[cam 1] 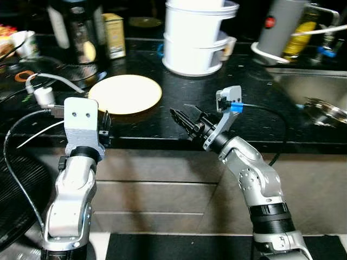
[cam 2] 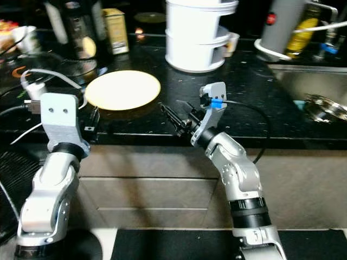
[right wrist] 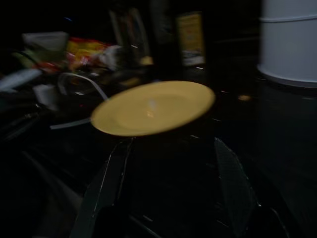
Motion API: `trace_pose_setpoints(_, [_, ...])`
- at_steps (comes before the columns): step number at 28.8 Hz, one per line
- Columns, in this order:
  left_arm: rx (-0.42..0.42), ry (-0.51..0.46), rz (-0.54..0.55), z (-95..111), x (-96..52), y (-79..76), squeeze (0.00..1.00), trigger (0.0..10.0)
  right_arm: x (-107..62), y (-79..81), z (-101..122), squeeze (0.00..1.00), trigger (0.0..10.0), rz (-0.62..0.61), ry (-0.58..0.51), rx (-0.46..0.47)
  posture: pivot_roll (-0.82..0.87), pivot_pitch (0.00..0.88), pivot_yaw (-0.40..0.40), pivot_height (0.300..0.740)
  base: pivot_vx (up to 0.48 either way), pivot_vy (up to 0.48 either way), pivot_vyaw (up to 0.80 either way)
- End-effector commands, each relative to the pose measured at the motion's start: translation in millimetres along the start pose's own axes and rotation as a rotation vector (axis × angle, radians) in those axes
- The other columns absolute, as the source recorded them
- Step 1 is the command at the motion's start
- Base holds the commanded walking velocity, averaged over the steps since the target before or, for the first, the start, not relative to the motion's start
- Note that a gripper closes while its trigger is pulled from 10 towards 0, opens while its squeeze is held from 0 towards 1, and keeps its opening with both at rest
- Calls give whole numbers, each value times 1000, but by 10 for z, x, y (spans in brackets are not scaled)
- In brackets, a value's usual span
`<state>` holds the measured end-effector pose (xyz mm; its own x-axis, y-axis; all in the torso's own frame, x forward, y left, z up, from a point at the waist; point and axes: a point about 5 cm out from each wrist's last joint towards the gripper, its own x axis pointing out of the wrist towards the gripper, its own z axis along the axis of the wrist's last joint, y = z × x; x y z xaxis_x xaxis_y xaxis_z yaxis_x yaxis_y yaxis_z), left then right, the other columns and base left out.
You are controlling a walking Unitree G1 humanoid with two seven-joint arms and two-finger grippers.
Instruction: Kitchen organization
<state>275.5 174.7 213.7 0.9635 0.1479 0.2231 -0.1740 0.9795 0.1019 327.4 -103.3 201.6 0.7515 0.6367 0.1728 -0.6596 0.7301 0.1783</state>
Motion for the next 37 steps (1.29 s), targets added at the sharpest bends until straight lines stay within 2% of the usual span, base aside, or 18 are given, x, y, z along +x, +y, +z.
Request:
trace_pose_setpoints(1, [-37, 31, 26, -49, 23, 33, 0, 10000, -1, 32, -20, 0, 10000, 13, 7, -33, 54, 0, -64, 740, 0, 0, 0])
trace_pose_setpoints(7, [-151, 48, 116, -95, 117, 232, 0, 10000, 5, 53, -26, 0, 10000, 25, 15, -56, 52, 0, -65, 740, 0, 0, 0])
trace_pose_setpoints(8, [-203, 61, 136, -123, 152, 294, 0, 10000, 5, 49, -25, 0, 10000, 23, 15, -57, 49, 0, -64, 740, 0, 0, 0])
trace_pose_setpoints(9, [-377, 82, 187, -178, 221, 413, 0, 10000, 5, 40, -24, 0, 10000, 18, 15, -58, 49, 0, -64, 740, 0, 0, 0])
trace_pose_setpoints(10, [-377, 82, 187, -178, 221, 413, 0, 10000, 5, 40, -24, 0, 10000, 18, 15, -58, 49, 0, -64, 740, 0, 0, 0])
trace_pose_setpoints(11, [-461, 82, 204, -188, 253, 458, 0, 10000, 5, 39, -22, 0, 10000, 18, 15, -59, 44, 0, -65, 740, 0, 0, 0])
trace_pose_setpoints(12, [-505, 84, 218, -195, 287, 502, 0, 10000, 5, 39, -20, 0, 10000, 17, 14, -60, 46, 0, -66, 740, 0, 0, 0])
trace_pose_setpoints(15, [-569, 134, 232, -266, 395, 599, 0, 10000, 15, 50, -16, 0, 10000, 23, 15, -68, 43, 0, -66, 740, 0, 0, 0])
trace_pose_setpoints(19, [-618, 172, 226, -321, 427, 607, 0, 10000, 15, 60, -20, 0, 10000, 34, 23, -85, 42, 0, -66, 740, 0, 0, 0])
trace_pose_setpoints(20, [-706, 204, 200, -364, 482, 605, 0, 10000, -6, 71, -43, 0, 10000, 52, 40, -99, 34, 0, -64, 740, 0, 0, 0])
trace_pose_setpoints(22, [-784, 234, 164, -388, 541, 598, 0, 10000, -38, 73, -65, 0, 10000, 65, 51, -100, 30, 0, -64, 740, 0, 0, 0])
trace_pose_setpoints(29, [-869, 267, 92, -385, 663, 570, 0, 10000, -91, 56, -80, 0, 10000, 60, 61, -104, 13, 0, -59, 740, 0, 0, 0])
trace_pose_setpoints(33, [-960, 338, 97, -458, 735, 575, 0, 10000, -104, 56, -80, 0, 10000, 61, 65, -107, 7, 0, -61, 740, 0, 0, 0])
trace_pose_setpoints(37, [-1010, 384, 139, -499, 787, 620, 0, 10000, -119, 52, -82, 0, 10000, 60, 69, -109, 2, 0, -61, 740, 0, 0, 0])
